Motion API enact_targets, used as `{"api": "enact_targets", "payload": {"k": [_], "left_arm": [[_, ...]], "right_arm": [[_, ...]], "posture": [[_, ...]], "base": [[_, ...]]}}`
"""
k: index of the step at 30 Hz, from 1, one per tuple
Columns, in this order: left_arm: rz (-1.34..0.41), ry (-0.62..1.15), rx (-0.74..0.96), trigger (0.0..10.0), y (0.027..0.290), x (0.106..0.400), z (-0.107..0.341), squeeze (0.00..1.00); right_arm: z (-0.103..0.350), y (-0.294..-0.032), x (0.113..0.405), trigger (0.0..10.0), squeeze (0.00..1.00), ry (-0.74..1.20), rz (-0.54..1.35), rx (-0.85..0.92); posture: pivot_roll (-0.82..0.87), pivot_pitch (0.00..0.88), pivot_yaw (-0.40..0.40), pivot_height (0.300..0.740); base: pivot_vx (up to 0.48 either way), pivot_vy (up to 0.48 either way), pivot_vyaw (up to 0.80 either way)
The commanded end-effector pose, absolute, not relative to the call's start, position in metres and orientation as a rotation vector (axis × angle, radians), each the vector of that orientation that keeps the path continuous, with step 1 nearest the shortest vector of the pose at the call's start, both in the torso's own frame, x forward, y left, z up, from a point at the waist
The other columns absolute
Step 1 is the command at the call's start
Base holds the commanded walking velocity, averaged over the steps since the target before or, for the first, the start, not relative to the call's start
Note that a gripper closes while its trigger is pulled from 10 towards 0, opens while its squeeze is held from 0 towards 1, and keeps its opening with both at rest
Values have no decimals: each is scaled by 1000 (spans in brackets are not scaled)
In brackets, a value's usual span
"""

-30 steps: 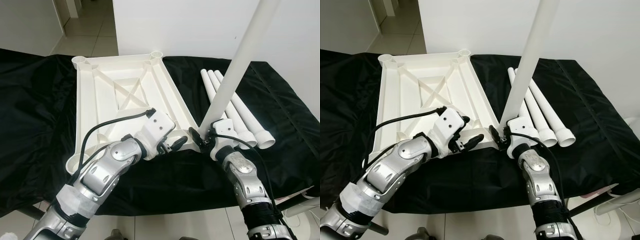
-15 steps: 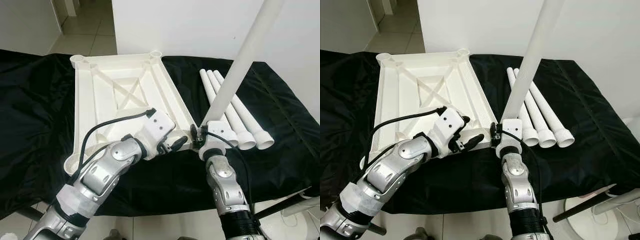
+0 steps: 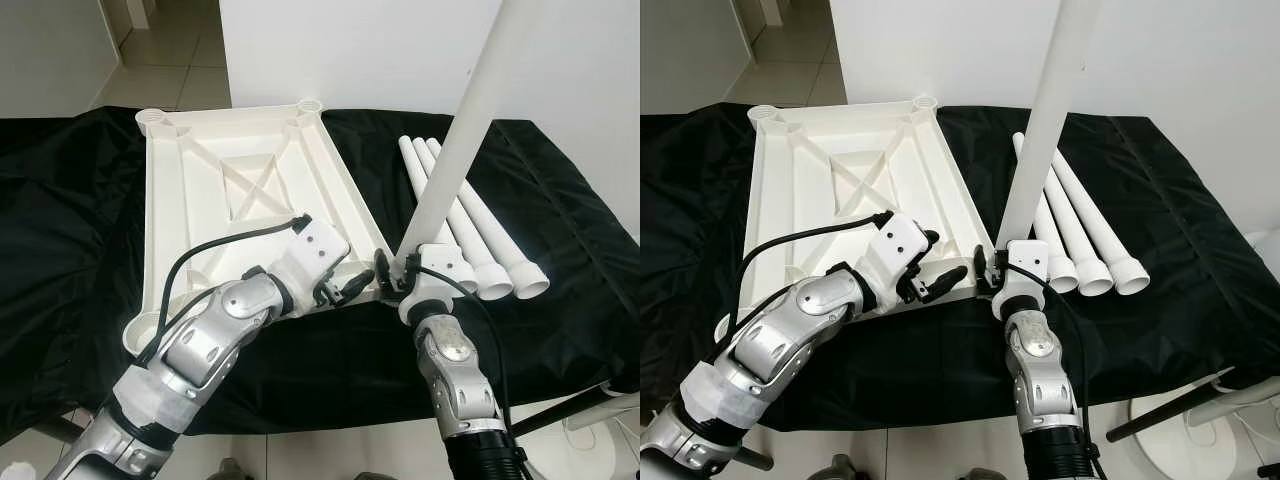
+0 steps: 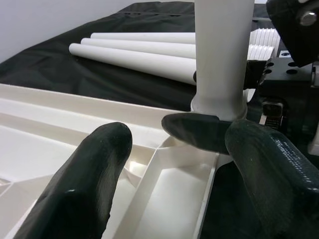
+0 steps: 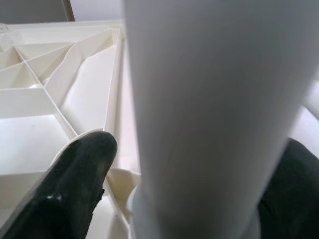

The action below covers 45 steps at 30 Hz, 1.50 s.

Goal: Building children table

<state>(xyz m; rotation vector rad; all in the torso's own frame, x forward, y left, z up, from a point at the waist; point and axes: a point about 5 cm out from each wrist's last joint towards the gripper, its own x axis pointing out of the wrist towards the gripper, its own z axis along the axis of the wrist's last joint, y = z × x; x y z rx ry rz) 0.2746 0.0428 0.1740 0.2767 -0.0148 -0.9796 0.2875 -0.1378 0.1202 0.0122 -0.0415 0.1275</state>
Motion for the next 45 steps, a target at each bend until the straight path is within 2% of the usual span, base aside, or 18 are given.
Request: {"api": "enact_targets", "payload": {"k": [1, 2, 4, 6, 12, 14, 22, 24, 25, 27, 28, 39, 40, 45], "left_arm": [[-1054, -2, 290, 10000, 43, 273, 172, 0], [-1057, -1, 290, 10000, 44, 273, 172, 0], [-1065, 1, 294, 10000, 43, 274, 172, 0], [-1065, 1, 294, 10000, 43, 274, 172, 0], [-1080, 1, 301, 10000, 42, 275, 173, 0], [-1080, 0, 300, 10000, 42, 275, 173, 0], [-1080, -3, 305, 10000, 42, 276, 174, 0], [-1087, -7, 304, 10000, 40, 275, 174, 0], [-1089, -8, 306, 10000, 39, 275, 174, 0], [-1091, -9, 307, 10000, 38, 275, 173, 0], [-1090, -11, 306, 10000, 38, 276, 173, 0], [-1086, -22, 302, 10000, 35, 276, 174, 0], [-1087, -23, 301, 10000, 35, 276, 174, 0], [-1091, -24, 301, 10000, 33, 276, 174, 0]], "right_arm": [[119, -142, 285, 10000, 333, -40, 145, 14], [119, -143, 285, 10000, 0, -44, 182, 3], [122, -149, 282, 10000, 0, -59, 297, -21], [122, -149, 282, 10000, 0, -59, 297, -21], [125, -159, 279, 10000, 0, -86, 484, -75], [125, -160, 279, 10000, 0, -88, 487, -81], [133, -175, 301, 10000, 0, -88, 576, -185], [134, -179, 310, 9608, 0, -74, 595, -222], [134, -182, 314, 4627, 0, -66, 604, -226], [134, -183, 316, 4627, 0, -61, 609, -226], [133, -184, 318, 0, 0, -51, 615, -220], [126, -187, 318, 0, 0, -28, 667, -215], [124, -187, 318, 10000, 0, -23, 661, -196], [122, -186, 315, 10000, 0, -26, 606, -131]], "posture": [[-103, 0, -3, 740], [-106, 0, 2, 740], [-113, 0, 13, 740], [-113, 0, 13, 740], [-112, 0, 25, 740], [-112, 0, 25, 740], [-104, 0, 22, 740], [-107, 0, 22, 740], [-105, 0, 17, 740], [-104, 0, 15, 740], [-103, 0, 11, 740], [-104, 0, 2, 740], [-104, 0, -1, 740], [-107, 0, -3, 740]], "base": [[0, 0, 0], [0, 0, 0], [0, 0, 0], [0, 0, 0], [0, 0, 0], [0, 0, 0], [0, 0, 0], [0, 0, 0], [0, 0, 0], [0, 0, 0], [0, 0, 0], [0, 0, 0], [0, 0, 0], [0, 0, 0]]}}
